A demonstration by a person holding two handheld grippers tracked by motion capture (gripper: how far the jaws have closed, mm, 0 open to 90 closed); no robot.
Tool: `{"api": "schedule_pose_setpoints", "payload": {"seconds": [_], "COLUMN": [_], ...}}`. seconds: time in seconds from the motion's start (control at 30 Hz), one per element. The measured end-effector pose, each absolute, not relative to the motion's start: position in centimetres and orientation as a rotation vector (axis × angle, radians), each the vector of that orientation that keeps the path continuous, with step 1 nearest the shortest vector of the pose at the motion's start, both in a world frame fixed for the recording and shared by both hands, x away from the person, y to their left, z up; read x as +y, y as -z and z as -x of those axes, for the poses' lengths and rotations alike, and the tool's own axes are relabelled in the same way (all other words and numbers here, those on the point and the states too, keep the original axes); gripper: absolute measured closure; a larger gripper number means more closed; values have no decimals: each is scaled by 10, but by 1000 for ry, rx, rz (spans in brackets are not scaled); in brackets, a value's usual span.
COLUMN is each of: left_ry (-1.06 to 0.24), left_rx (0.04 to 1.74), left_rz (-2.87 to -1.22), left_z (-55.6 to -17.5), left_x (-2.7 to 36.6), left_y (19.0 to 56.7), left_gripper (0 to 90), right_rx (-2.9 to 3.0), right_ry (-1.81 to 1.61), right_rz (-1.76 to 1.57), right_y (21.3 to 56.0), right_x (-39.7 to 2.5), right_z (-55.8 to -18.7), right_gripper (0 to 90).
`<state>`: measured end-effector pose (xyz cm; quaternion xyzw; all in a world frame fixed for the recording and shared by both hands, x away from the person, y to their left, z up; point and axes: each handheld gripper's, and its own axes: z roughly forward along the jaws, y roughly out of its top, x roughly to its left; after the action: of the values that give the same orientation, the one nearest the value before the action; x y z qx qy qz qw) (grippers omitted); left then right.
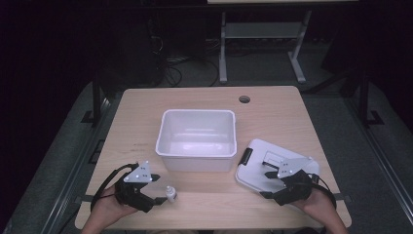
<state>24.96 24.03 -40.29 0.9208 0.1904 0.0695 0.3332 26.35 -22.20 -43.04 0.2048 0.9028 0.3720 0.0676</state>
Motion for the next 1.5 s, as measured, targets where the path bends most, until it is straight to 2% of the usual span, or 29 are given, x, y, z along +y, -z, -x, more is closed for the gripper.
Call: {"api": "schedule_pose_setpoints", "payload": {"seconds": [0.87,1.5], "left_ry": [-82,-58], "left_rx": [470,443], "left_rz": [-2465,-2500], "left_z": [-262,-266], "left_x": [222,214], "left_y": [419,424], "left_gripper": [356,505], "right_rx": [2703,2693], "right_ry": [-1126,-1136], "right_rz": [-607,-600], "right_y": [427,425], "right_x": [-227,-229], "right_z": [-261,-260], "right_gripper": [322,322]}}
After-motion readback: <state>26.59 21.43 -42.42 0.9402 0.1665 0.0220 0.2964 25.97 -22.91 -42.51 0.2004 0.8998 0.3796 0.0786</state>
